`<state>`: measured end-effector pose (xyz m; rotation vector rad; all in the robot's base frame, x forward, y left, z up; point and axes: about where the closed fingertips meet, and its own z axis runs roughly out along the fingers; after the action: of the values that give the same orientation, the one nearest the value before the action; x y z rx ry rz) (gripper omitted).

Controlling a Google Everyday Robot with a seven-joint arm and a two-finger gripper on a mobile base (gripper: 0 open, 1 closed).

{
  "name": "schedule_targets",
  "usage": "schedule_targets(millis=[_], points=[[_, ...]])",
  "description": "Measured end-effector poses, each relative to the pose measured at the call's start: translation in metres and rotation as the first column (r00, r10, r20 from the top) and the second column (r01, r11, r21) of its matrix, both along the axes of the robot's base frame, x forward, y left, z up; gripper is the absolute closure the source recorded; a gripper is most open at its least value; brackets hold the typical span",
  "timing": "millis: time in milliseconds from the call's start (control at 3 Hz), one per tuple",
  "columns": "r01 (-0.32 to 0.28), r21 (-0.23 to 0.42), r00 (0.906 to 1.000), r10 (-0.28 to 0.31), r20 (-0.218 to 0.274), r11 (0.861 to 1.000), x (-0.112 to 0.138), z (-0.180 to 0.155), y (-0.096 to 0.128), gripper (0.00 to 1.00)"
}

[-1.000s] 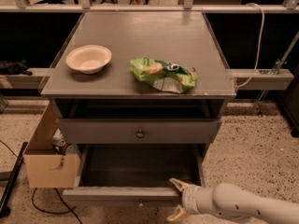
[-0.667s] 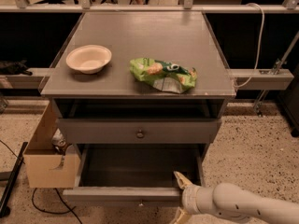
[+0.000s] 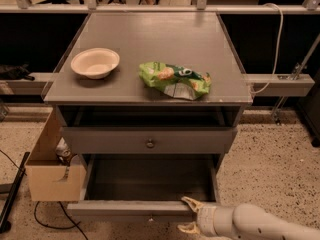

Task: Open middle drawer

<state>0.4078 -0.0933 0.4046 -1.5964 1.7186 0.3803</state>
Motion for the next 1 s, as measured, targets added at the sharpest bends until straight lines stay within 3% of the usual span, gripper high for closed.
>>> schedule_targets(millis=[333, 667, 1000], points=[[-0.032, 0.046, 0.9994, 0.032, -0.008, 0.998, -0.0285, -0.0009, 0.0031, 0.81], [-0.032, 0.046, 0.9994, 0.033, -0.008, 0.998, -0.028, 0.0057, 0.0031, 1.0], [-0.032, 0.046, 0.9994, 0.033, -0.008, 0.998, -0.027, 0.009, 0.0031, 1.0]])
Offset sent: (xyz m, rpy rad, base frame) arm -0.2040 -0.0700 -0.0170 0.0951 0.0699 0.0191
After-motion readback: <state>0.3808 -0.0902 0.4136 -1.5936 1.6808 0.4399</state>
